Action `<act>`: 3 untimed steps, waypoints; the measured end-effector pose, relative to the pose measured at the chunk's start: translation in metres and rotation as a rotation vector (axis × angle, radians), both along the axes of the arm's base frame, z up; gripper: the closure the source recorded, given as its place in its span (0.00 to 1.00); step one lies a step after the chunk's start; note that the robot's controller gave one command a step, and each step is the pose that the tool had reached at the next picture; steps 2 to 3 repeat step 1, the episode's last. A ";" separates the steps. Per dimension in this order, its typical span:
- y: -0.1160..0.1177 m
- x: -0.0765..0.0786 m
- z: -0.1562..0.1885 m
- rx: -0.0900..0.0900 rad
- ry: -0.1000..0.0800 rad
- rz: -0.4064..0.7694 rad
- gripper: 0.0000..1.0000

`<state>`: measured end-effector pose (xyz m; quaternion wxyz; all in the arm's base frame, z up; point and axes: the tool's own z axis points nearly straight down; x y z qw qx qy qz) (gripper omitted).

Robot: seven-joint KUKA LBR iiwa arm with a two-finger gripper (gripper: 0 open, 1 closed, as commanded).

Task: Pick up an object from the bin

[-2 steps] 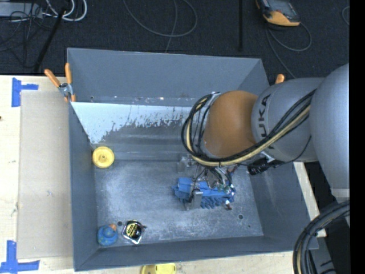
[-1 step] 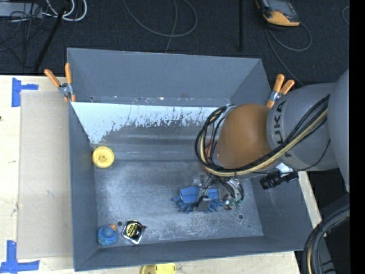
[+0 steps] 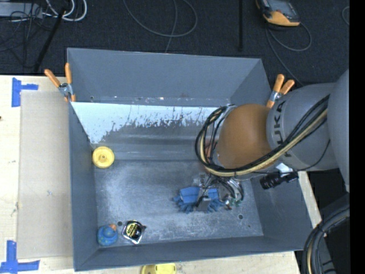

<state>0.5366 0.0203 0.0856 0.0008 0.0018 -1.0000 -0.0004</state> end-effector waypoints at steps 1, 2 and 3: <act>0.009 0.020 0.120 0.000 -0.002 -0.041 1.00; 0.009 0.020 0.120 0.000 -0.002 -0.041 1.00; 0.009 0.020 0.120 0.000 -0.002 -0.041 1.00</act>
Offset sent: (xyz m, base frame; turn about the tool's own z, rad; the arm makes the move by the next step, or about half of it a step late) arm 0.0000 0.0000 0.0000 0.0000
